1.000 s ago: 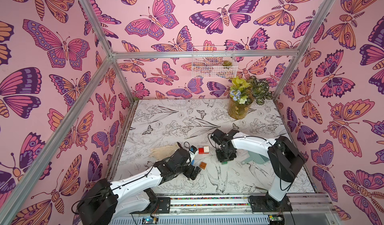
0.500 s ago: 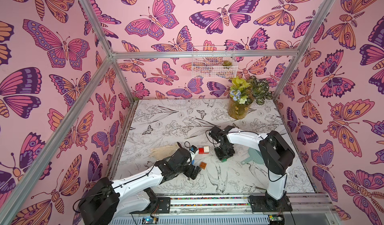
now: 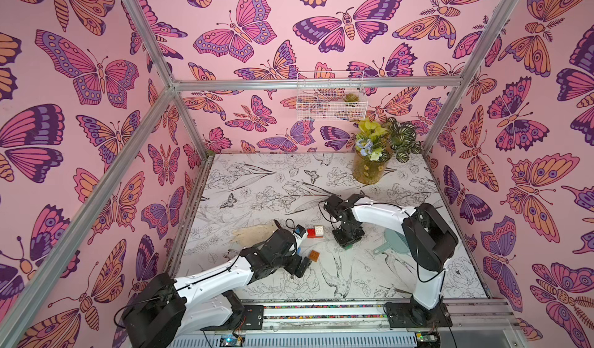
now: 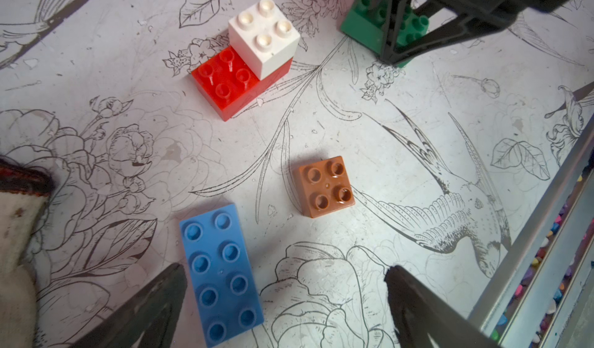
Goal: Assemble the number 5 with lego
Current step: Pick up the lego brick from the center of the board.
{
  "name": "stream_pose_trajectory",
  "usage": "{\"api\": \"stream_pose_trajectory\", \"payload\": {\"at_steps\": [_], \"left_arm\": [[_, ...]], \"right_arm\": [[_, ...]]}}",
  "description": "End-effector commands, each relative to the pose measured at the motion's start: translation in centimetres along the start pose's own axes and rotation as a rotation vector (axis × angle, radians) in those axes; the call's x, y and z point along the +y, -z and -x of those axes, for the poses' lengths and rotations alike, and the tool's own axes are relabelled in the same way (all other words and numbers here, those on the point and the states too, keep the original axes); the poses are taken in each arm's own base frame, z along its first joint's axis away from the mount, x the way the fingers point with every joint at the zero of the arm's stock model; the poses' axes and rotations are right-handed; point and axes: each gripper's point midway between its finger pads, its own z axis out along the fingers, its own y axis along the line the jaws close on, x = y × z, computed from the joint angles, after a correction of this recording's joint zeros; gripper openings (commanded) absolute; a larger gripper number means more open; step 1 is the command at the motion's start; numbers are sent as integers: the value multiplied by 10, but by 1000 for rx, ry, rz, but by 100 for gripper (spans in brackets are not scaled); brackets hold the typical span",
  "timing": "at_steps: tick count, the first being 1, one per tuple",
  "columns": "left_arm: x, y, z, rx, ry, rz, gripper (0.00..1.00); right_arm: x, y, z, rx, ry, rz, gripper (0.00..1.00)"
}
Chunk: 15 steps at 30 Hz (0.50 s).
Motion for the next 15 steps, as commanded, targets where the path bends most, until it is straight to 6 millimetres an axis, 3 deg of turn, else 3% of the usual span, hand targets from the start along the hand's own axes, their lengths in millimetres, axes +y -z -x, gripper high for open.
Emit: {"api": "stream_pose_trajectory", "payload": {"at_steps": [1,7,12,15], "left_arm": [[-3,4,4,-14,-4,-3,99],[-4,3,2,-6,-5,-3,99],[-6,5,0,-6,-2,-2,98],[-7,7,-2,-10,7,-1,98]], "right_arm": [[-6,39,15,-111,166,-25,3],[14,79,34,-196,435,47,0],[34,96,41,-202,651,115,0],[37,98,42,-161,786,87,0]]}}
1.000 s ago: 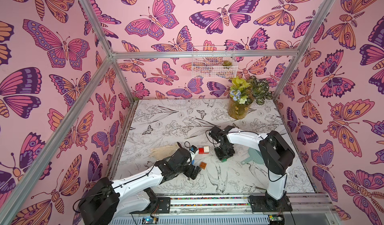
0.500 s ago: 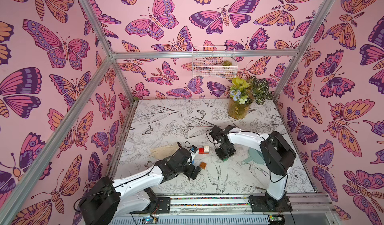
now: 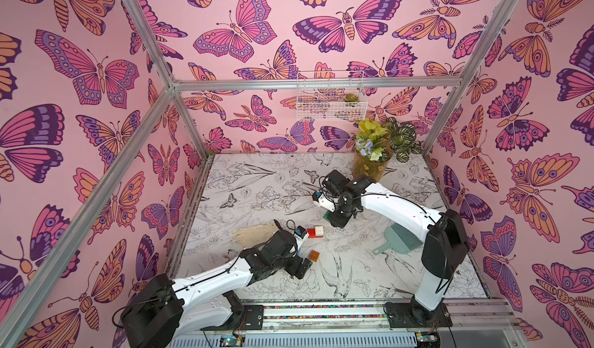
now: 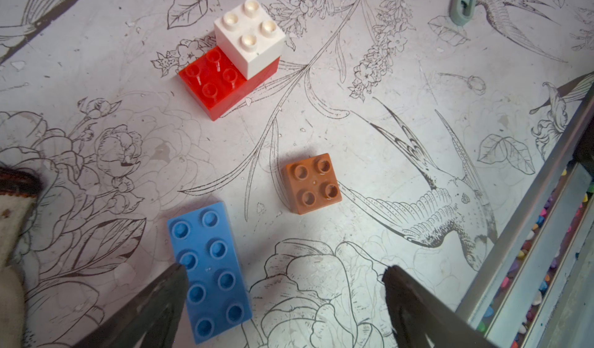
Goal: Assemble the number 5 with lego
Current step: Pick up the lego brick from the center of the board, then assemble the lego brick with the lego brick.
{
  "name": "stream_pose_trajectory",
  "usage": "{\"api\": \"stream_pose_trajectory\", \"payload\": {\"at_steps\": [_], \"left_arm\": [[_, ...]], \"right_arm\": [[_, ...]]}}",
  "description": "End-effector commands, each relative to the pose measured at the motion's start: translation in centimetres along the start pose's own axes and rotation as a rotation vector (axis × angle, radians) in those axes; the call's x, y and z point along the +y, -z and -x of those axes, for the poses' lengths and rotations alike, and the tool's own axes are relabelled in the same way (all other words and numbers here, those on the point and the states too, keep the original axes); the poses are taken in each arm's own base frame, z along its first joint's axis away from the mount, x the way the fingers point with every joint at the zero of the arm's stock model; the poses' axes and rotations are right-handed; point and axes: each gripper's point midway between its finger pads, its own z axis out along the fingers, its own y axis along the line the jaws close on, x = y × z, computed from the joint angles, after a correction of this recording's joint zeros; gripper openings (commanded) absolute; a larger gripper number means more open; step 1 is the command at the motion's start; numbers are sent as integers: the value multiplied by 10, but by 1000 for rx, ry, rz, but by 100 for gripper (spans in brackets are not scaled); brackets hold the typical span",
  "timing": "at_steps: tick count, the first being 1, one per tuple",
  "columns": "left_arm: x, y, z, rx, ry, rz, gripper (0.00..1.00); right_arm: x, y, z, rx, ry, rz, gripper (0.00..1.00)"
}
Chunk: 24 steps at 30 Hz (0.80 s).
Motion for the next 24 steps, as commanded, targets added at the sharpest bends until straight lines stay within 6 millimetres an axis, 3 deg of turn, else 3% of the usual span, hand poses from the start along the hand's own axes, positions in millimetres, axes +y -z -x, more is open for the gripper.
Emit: {"api": "stream_pose_trajectory", "payload": {"at_steps": [1,17,24], "left_arm": [[1,5,-2,-6,13,15,97],[-6,5,-15,21,13,41,96],[-5,10,-17,11,15,58,96]], "right_arm": [[12,-5,-10,114,224,63,0],[19,-40,27,189,426,55,0],[23,-50,31,214,487,52,0]]}}
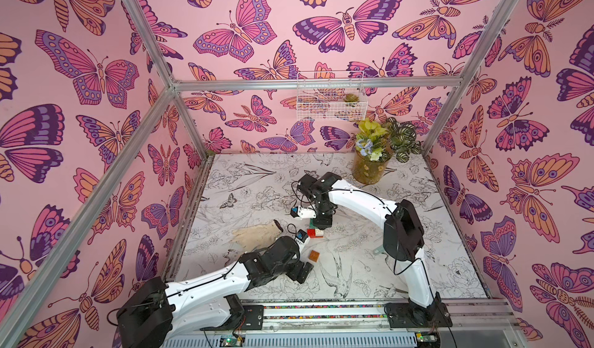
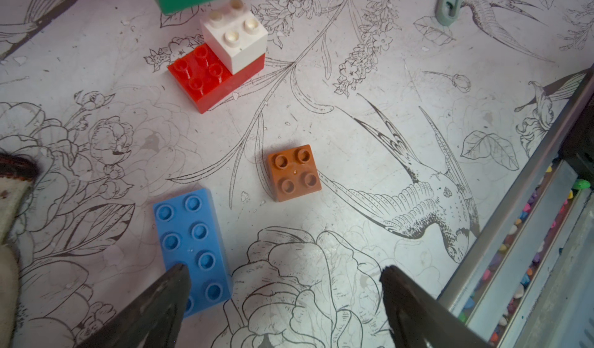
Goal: Assemble the number 5 with lego
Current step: Assemble the lego brick with the lego brick.
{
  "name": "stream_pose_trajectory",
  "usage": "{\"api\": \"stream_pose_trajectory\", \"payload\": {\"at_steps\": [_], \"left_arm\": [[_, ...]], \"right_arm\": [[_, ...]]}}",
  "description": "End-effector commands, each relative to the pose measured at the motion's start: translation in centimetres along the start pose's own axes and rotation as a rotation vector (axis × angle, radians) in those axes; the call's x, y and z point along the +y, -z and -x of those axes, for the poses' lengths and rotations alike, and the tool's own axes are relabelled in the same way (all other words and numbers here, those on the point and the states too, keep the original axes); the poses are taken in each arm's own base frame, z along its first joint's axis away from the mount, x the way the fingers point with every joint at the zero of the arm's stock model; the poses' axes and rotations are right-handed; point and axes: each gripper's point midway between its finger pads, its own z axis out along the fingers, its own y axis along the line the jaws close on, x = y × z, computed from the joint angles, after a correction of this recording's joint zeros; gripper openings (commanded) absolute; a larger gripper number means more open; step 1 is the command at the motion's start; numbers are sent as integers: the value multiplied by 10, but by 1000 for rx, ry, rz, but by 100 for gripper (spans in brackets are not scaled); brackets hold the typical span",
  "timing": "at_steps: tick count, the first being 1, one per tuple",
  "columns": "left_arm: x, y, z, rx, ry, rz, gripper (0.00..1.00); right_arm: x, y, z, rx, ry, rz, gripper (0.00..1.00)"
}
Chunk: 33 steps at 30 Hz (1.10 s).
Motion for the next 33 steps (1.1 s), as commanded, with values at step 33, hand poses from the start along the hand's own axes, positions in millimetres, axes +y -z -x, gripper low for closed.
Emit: {"api": "stream_pose_trajectory", "payload": {"at_steps": [33], "left_arm": [[8,4,-11,4,-2,48,95]], "right_arm": [[4,-24,10,41,90,21,0]]}}
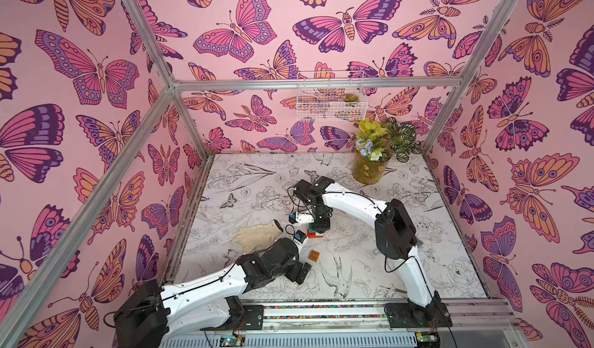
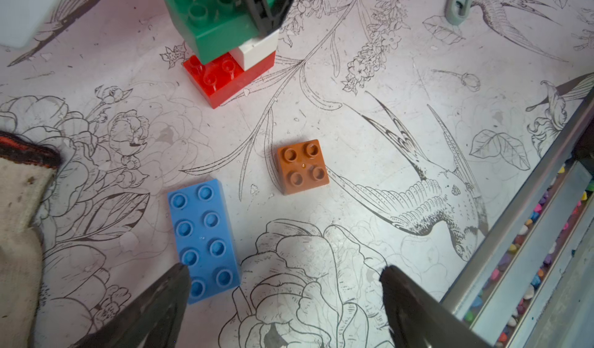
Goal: Assemble the number 5 with lego
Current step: Assemble the lego brick with the lego brick.
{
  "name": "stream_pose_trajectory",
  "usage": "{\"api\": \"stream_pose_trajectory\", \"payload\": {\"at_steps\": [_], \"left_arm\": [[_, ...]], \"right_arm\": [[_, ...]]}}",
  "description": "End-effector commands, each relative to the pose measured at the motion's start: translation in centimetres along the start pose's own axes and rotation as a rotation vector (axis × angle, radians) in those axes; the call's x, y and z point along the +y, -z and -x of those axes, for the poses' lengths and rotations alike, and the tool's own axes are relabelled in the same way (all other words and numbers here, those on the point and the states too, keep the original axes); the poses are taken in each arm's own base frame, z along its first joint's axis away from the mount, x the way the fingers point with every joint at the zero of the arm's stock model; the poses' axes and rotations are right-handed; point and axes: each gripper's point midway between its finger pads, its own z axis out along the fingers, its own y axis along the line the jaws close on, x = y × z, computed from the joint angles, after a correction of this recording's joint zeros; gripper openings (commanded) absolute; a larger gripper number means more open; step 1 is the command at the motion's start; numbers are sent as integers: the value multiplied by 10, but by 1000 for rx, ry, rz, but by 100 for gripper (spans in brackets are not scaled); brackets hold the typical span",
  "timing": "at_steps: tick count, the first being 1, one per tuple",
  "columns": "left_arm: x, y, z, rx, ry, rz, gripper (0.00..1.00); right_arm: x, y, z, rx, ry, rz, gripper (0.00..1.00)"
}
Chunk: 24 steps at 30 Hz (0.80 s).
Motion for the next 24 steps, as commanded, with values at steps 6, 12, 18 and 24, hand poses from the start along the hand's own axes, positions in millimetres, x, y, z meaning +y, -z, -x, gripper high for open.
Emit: {"api": "stream_pose_trajectory", "payload": {"at_steps": [6,12,18,24], "left_arm": [[4,-1,-9,16,-1,20,95],[4,-2,-9,21,-1,21,95],[4,-2,-9,20,1,23,95],[5,-2,-8,14,0,24,95]], "right_arm": [[1,-1,9,-15,18,11,0],[3,-3,10,-15,23,22,0],[6,-8,13,-14,29,39,0],[8,-17,11,15,37,34,0]]}}
